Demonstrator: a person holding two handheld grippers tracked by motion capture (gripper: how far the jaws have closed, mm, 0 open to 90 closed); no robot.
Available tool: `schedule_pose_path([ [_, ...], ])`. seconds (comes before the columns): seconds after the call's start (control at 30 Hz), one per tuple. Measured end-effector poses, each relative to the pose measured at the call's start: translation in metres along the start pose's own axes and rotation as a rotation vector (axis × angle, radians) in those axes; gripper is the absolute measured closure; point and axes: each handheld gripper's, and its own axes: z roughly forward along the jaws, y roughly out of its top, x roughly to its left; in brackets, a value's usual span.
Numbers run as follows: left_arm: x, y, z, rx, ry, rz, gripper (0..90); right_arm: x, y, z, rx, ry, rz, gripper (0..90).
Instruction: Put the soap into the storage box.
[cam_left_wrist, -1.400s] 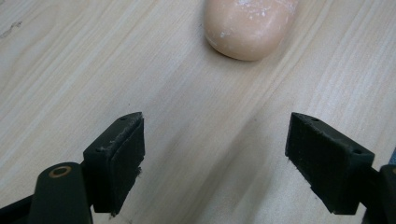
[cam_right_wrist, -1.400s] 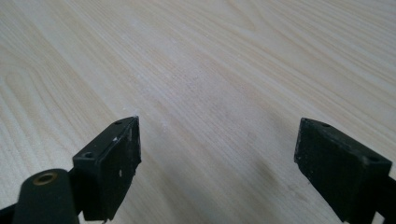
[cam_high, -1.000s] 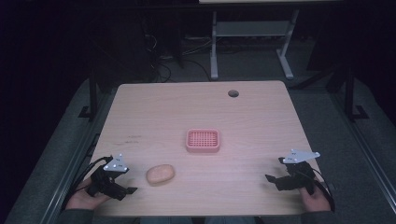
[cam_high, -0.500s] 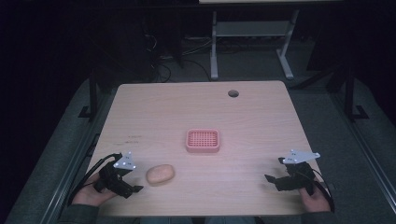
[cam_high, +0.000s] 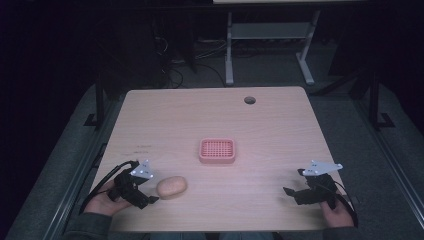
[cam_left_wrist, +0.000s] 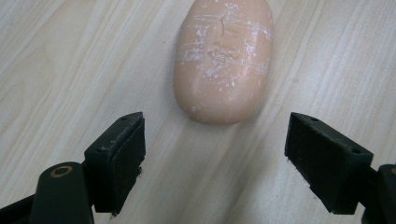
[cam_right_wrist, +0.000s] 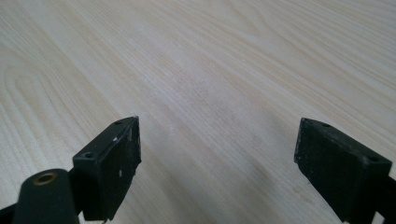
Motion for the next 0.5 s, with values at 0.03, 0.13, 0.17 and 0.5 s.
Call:
schedule_pose_path([
  [0.03, 0.000, 0.002, 0.001, -0.001, -0.001, 0.000, 20.3, 0.000, 0.000, 0.000, -0.001, -0.002, -0.002, 14.1],
  [0.13, 0.001, 0.004, 0.002, 0.002, -0.003, 0.005, 20.3, 0.000, 0.000, 0.000, -0.001, -0.001, -0.002, 14.1],
  [0.17, 0.001, 0.007, 0.003, 0.008, -0.009, 0.007, 20.3, 0.000, 0.000, 0.000, -0.001, -0.001, -0.002, 14.1],
  [0.5, 0.000, 0.017, 0.010, 0.014, -0.022, 0.023, 20.5, 0.000, 0.000, -0.001, -0.007, 0.002, -0.001, 14.1],
])
